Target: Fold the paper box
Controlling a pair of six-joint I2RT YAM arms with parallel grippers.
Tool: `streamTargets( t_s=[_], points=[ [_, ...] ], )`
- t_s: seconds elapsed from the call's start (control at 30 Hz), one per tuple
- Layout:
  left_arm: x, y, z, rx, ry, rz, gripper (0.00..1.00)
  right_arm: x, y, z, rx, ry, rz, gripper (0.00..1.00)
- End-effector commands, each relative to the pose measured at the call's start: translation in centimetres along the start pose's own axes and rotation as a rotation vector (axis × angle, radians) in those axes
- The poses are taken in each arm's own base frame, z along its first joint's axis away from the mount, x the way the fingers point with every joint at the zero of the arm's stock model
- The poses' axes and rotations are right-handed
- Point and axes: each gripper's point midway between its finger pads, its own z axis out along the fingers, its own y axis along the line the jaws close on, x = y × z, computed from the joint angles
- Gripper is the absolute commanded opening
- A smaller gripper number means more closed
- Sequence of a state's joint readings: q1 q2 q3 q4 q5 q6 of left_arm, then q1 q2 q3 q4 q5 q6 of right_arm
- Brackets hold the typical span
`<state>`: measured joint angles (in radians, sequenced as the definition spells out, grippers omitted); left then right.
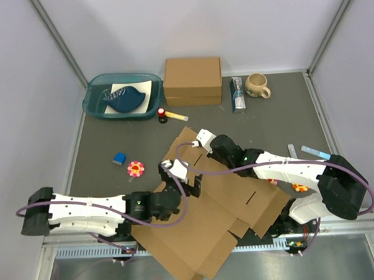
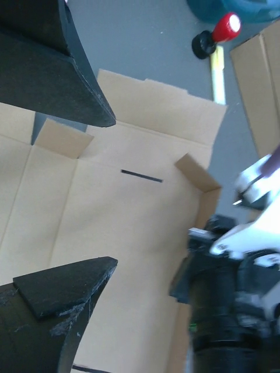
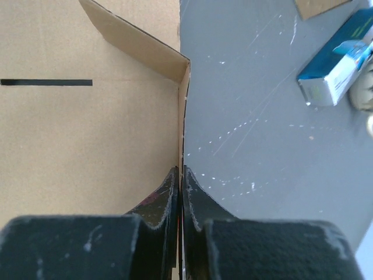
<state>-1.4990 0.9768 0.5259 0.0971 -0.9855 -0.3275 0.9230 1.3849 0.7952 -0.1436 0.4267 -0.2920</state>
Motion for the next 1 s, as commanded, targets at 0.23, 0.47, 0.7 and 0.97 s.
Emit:
streamTargets(
  t_s=[0.23, 0.47, 0.7, 0.97],
  points=[
    [-3.3, 10.4, 2.2, -0.246, -0.075, -0.331, 0.99, -4.0, -1.1, -3.8, 0.108, -0.155, -0.223, 0.0],
    [-1.7, 12.2, 4.0, -0.308, -0.025, -0.314, 0.99, -3.1, -0.4, -5.0, 0.156, -0.169, -0.29, 0.0],
    [1.2, 13.7, 6.1, -0.301, -0.001, -0.412, 0.99, -3.8, -0.6, -6.9, 0.2, -0.196, -0.399, 0.0],
    [1.5, 15.9, 5.7, -0.376, -0.05, -0.48, 0.99, -6.1, -3.5, -8.7, 0.409, -0.224, -0.537, 0.0]
  ],
)
